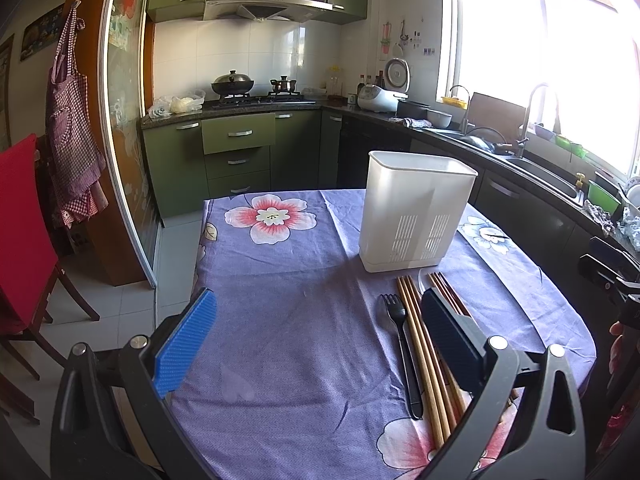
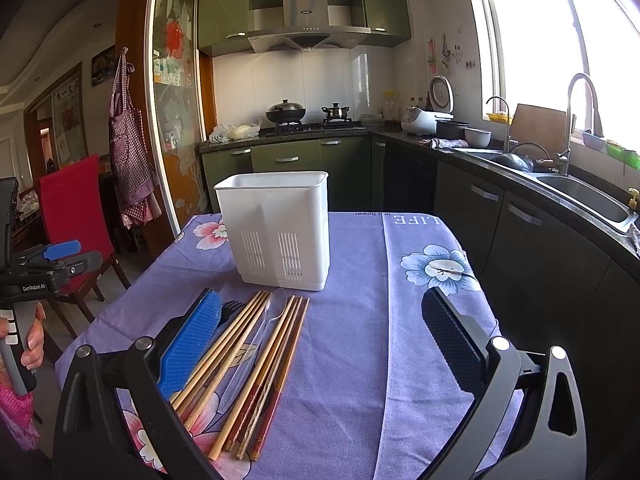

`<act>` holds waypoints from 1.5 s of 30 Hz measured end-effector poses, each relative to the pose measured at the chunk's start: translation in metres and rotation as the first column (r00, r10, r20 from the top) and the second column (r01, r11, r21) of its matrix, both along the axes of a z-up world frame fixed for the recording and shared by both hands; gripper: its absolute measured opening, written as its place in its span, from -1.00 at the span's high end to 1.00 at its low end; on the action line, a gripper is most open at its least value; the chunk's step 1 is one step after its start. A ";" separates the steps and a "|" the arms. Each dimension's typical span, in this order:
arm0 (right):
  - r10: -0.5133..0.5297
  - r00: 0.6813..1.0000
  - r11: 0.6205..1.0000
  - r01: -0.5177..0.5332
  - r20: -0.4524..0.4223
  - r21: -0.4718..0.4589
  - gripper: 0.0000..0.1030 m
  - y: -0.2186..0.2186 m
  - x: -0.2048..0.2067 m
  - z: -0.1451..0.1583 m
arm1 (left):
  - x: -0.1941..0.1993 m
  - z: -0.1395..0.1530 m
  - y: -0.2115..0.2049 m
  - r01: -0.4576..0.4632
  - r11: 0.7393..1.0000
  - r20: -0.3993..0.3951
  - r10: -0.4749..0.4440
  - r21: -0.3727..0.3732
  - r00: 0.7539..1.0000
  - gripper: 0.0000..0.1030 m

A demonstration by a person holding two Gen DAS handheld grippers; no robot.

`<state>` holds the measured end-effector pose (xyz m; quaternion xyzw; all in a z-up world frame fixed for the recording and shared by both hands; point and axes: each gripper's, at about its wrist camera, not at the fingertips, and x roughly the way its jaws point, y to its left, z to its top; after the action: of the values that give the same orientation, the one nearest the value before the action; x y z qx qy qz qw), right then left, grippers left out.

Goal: Organize utensils

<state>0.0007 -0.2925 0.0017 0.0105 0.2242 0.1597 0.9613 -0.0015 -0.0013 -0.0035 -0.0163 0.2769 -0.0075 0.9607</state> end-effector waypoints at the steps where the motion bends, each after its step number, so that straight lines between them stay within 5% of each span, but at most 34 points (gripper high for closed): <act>1: 0.000 1.000 1.000 0.000 0.000 0.000 -0.93 0.000 0.000 0.000 | 0.000 0.000 -0.001 0.000 1.000 0.001 0.000 0.000 1.000 -0.89; 45: 0.003 1.000 1.000 -0.003 -0.002 -0.001 -0.93 0.002 -0.003 0.003 | -0.004 0.003 0.008 -0.001 1.000 -0.001 0.001 -0.005 1.000 -0.89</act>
<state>-0.0021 -0.2909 0.0045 0.0096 0.2254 0.1611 0.9608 -0.0055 0.0068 -0.0006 -0.0191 0.2774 -0.0076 0.9605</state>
